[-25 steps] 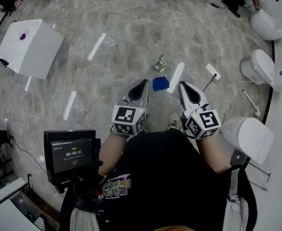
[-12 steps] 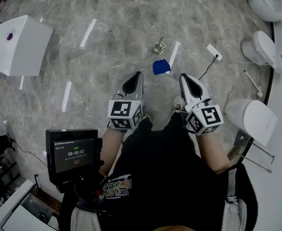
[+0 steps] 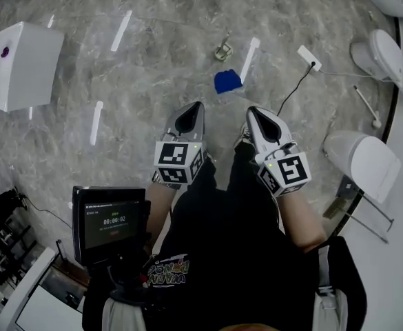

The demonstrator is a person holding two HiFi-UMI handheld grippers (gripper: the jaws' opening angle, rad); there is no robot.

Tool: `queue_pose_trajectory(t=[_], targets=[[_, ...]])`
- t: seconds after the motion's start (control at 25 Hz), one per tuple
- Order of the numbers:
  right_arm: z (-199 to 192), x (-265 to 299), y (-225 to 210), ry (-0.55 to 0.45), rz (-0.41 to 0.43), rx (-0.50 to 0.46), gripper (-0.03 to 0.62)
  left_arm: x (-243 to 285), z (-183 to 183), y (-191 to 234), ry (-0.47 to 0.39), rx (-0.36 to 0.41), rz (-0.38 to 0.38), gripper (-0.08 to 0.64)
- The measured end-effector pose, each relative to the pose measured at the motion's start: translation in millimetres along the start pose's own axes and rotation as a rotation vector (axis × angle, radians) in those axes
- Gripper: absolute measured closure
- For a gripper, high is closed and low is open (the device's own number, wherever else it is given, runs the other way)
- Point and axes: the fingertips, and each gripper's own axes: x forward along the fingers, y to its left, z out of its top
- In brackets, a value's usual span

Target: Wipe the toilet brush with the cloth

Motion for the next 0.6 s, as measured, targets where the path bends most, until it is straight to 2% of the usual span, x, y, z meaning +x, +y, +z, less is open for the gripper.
queue_pose_trajectory(t=[0.16,0.24,0.32,0.6], targets=[[-18.6,11.9,-51.1,0.048,0.051,0.041,0.586,41.2,-4.8,-19.7,0.032,-0.018,0.031,0.549],[-28.6,20.1,-71.4,0.077,0.087,0.040,0.550,60.9,-7.3,-24.0,0.041,-0.027,0.058,0.549],[-40.1,30.4,-90.0,0.098,0.122,0.030,0.545,81.3,-11.9,-24.4,0.042,-0.030,0.090,0.549],[-83.9,62.5,-140.4,0.142,0.162,0.084,0.545,136.4,-36.2,-18.3,0.028,0.026,0.172,0.549]])
